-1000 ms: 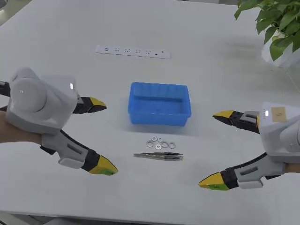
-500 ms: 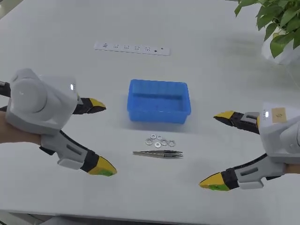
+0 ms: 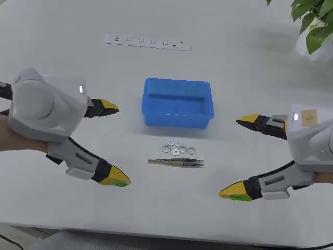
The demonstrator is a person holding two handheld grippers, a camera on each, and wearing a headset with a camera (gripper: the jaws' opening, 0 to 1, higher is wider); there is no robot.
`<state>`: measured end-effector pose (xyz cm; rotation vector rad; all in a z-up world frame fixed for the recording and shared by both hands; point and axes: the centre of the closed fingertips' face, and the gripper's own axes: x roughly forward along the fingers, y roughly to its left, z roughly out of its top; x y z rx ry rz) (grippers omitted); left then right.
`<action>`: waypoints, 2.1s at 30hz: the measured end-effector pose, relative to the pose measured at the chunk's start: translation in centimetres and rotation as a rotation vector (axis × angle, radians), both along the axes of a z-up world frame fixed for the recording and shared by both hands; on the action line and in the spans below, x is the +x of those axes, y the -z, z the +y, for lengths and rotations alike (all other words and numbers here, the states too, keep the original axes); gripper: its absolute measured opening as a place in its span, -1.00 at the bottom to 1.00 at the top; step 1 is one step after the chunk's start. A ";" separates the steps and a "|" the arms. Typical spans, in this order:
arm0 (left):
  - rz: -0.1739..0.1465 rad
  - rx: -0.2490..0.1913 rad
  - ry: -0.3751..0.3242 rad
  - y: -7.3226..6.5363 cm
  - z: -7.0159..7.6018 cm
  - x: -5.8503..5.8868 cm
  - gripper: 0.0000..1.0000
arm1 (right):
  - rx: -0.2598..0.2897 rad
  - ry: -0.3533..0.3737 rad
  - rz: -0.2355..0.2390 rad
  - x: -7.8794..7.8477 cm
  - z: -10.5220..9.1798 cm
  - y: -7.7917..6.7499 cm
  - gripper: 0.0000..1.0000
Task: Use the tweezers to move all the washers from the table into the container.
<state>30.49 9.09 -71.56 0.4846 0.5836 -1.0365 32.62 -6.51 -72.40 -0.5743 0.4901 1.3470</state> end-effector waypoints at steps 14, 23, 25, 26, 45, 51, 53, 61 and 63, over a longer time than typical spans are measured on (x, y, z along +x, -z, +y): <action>-0.052 0.036 0.039 1.5 -0.8 1.2 0.72 | 0.042 0.030 0.034 0.8 0.9 0.5 0.71; 0.021 0.048 0.091 4.3 -2.8 1.2 0.34 | 0.028 -0.013 0.056 0.6 3.4 1.7 0.29; 0.033 0.048 0.094 5.1 -2.9 1.3 0.29 | 0.035 -0.022 0.079 0.5 4.2 2.1 0.28; 0.057 0.051 0.090 5.8 -2.8 1.3 0.24 | 0.034 -0.026 0.088 0.4 4.5 2.3 0.26; 0.126 0.041 0.157 8.7 -4.1 1.6 -0.40 | -0.122 -0.150 0.146 0.1 6.7 7.3 -0.29; 0.120 0.059 0.166 8.8 -4.2 2.2 -0.49 | -0.160 -0.166 0.148 0.3 7.0 8.0 -0.42; 0.121 0.075 0.178 8.9 -4.2 2.3 -0.50 | -0.167 -0.178 0.143 0.4 7.0 8.1 -0.45; 0.107 0.110 0.235 8.9 -4.7 1.8 -0.69 | -0.207 -0.227 0.107 0.4 6.8 8.2 -0.58; 0.108 0.109 0.233 8.9 -4.9 2.0 -0.71 | -0.212 -0.240 0.087 0.4 6.8 8.2 -0.59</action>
